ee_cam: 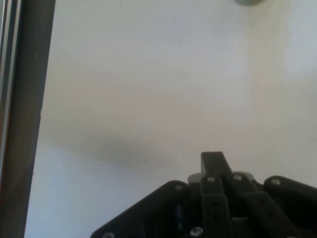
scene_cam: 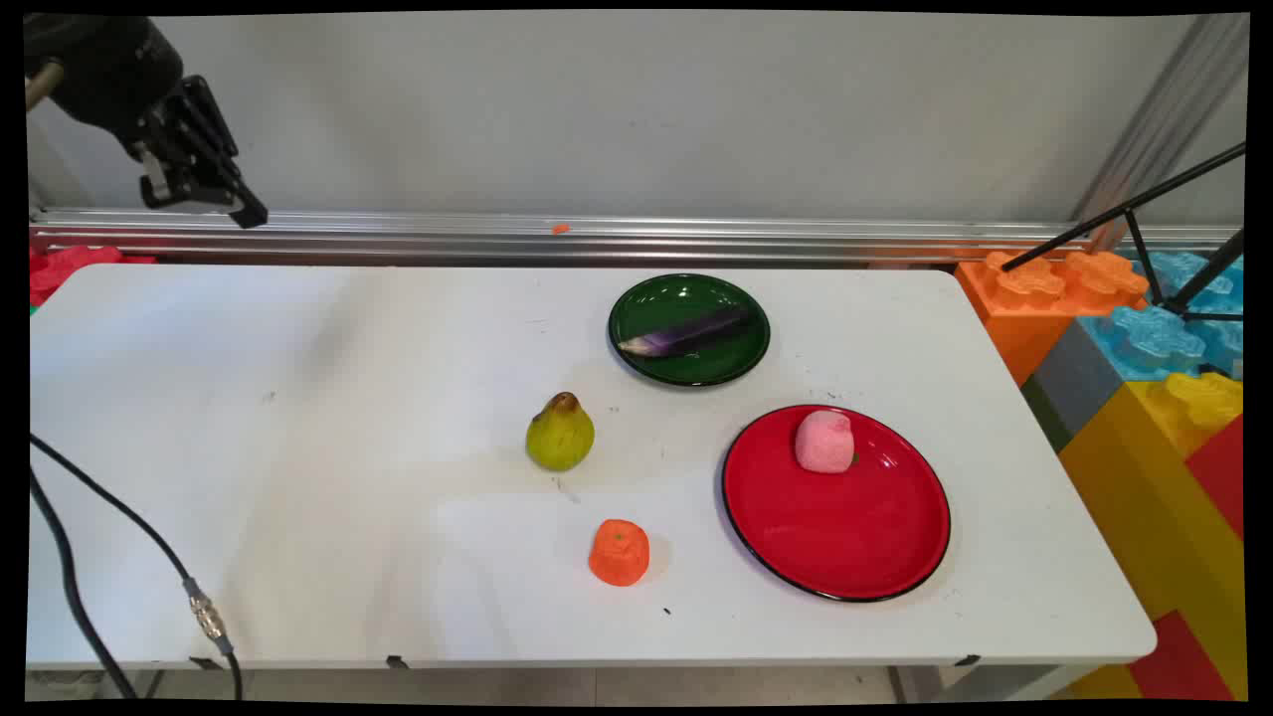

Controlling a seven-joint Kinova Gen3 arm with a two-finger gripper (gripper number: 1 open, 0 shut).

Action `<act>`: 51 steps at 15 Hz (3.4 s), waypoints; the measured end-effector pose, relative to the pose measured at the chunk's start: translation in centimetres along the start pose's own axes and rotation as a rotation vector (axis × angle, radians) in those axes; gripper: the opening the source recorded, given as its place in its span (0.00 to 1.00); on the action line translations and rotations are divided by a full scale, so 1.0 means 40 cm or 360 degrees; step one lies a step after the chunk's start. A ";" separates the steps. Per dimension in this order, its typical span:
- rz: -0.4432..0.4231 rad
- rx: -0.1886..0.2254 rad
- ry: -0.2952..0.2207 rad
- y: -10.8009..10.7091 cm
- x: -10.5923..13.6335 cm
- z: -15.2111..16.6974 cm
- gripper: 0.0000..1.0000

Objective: Pick up the eggplant from the green plate

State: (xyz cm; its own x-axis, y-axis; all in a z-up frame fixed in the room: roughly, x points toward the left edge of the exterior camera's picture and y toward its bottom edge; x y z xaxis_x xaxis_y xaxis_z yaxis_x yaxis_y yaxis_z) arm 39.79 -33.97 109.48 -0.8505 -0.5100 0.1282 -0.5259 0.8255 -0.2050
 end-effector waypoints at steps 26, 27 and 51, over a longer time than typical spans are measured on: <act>-0.0492 -0.0032 0.0575 -0.088 0.389 0.282 1.00; -0.0496 -0.0037 0.0586 -0.090 0.404 0.299 1.00; -0.0263 -0.0102 0.0761 -0.096 0.555 0.841 1.00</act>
State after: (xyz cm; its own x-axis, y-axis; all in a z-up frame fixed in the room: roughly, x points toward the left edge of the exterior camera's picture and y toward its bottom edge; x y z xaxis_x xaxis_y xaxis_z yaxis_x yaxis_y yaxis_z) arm 22.89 -56.60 80.48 -0.6521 -0.4798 0.5870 -0.6396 0.7638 -0.0862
